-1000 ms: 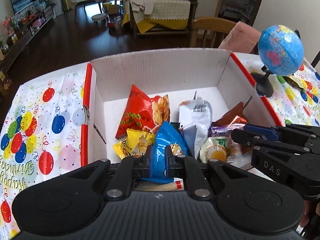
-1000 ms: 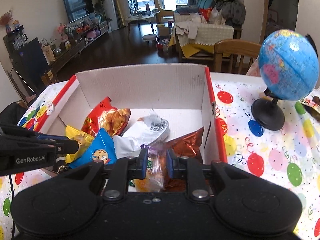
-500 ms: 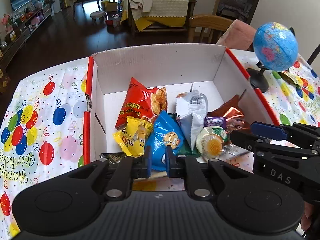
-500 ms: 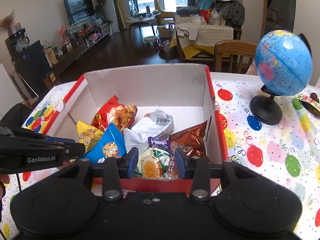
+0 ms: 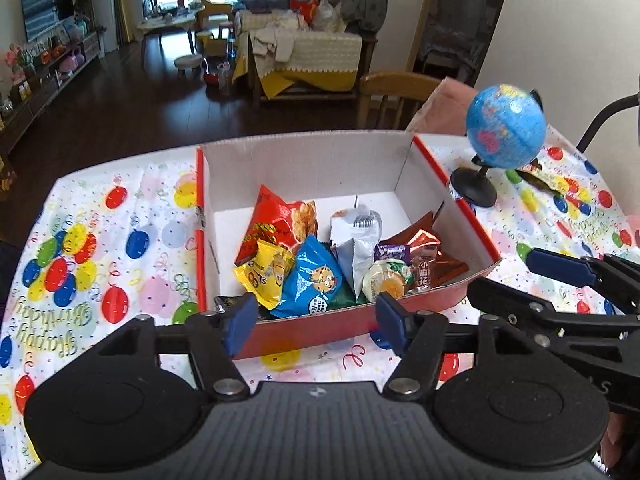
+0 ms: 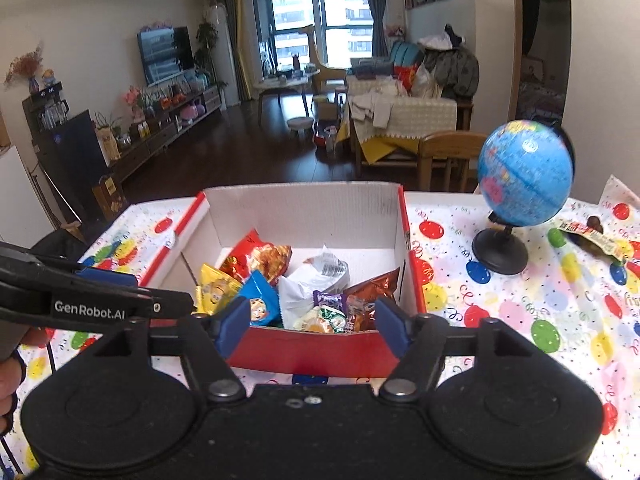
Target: Organize snacks
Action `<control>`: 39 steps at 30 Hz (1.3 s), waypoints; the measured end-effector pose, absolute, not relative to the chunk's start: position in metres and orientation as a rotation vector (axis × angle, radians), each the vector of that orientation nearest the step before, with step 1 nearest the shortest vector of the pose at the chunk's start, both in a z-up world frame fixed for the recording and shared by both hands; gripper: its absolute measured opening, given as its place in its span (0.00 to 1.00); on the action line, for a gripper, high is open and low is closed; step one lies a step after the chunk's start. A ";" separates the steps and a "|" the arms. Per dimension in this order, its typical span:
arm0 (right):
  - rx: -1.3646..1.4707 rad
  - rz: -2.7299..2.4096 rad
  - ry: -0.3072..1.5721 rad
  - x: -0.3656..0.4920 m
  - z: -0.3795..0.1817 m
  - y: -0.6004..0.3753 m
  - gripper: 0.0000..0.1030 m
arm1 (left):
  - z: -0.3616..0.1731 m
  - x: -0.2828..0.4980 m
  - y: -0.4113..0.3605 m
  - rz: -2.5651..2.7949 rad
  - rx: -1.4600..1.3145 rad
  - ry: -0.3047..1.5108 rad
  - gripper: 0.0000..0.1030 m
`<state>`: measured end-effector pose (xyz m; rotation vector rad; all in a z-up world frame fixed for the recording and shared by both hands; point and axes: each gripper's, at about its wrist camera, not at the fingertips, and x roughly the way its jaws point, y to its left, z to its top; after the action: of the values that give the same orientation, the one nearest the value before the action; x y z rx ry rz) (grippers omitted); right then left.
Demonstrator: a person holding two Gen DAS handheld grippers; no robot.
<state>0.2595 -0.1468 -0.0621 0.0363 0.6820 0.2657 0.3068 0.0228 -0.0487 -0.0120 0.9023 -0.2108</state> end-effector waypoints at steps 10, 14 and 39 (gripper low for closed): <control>0.059 0.253 0.574 0.213 -0.036 -0.142 0.89 | -0.020 0.260 0.032 -0.232 -0.007 0.800 0.81; 0.072 0.250 0.540 0.197 -0.027 -0.141 0.92 | -0.014 0.242 0.039 -0.261 -0.033 0.783 0.82; 0.189 0.215 0.437 0.119 -0.016 -0.137 1.00 | 0.008 0.143 0.066 -0.197 -0.076 0.691 1.00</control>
<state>0.1192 -0.1375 -0.0159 0.1887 0.4368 0.2148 0.1425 0.0660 0.0084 -0.0763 0.6913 -0.1974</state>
